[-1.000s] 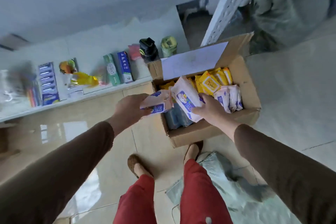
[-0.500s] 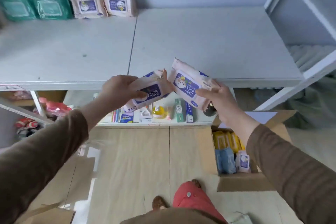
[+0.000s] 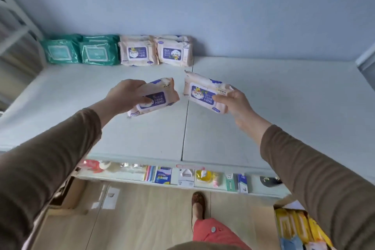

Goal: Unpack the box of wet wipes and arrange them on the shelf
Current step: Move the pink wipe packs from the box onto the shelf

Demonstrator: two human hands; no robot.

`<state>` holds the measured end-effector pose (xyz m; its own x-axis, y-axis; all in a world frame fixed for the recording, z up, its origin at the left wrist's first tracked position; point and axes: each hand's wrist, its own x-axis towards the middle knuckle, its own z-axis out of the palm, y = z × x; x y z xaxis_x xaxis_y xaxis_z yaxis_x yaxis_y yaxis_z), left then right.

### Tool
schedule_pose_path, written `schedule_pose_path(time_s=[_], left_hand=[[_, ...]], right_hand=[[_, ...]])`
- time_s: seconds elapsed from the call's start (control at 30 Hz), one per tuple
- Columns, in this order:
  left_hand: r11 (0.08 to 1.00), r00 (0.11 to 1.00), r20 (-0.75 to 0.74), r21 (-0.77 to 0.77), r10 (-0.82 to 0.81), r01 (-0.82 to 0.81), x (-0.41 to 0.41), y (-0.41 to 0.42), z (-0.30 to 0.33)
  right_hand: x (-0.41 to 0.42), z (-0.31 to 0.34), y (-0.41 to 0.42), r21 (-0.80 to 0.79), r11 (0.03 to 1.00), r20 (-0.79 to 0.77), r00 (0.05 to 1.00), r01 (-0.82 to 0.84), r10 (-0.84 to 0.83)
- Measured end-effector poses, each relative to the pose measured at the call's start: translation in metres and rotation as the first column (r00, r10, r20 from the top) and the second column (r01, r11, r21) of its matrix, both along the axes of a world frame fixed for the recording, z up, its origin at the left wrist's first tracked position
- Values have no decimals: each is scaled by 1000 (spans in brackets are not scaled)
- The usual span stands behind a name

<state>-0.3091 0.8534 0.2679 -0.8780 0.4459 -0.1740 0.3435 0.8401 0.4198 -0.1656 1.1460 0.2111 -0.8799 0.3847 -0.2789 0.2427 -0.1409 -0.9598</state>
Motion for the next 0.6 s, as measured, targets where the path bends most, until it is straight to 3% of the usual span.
schedule_pose_path(time_s=[0.23,0.47,0.6], left_hand=[[997,998,25,40,66,-67,-124,-1,-18],[995,998,16,-74,-68,69,-232,6,-27],[985,993,-28,-131,-119,114,-276,7,-38]], right_hand=[[-144,-6,4,8,998,40,997,-66,65],[-235,-16,-12,27,996,90,993,-81,78],[-265,-25,-15,62,998,111,994,18,-25]])
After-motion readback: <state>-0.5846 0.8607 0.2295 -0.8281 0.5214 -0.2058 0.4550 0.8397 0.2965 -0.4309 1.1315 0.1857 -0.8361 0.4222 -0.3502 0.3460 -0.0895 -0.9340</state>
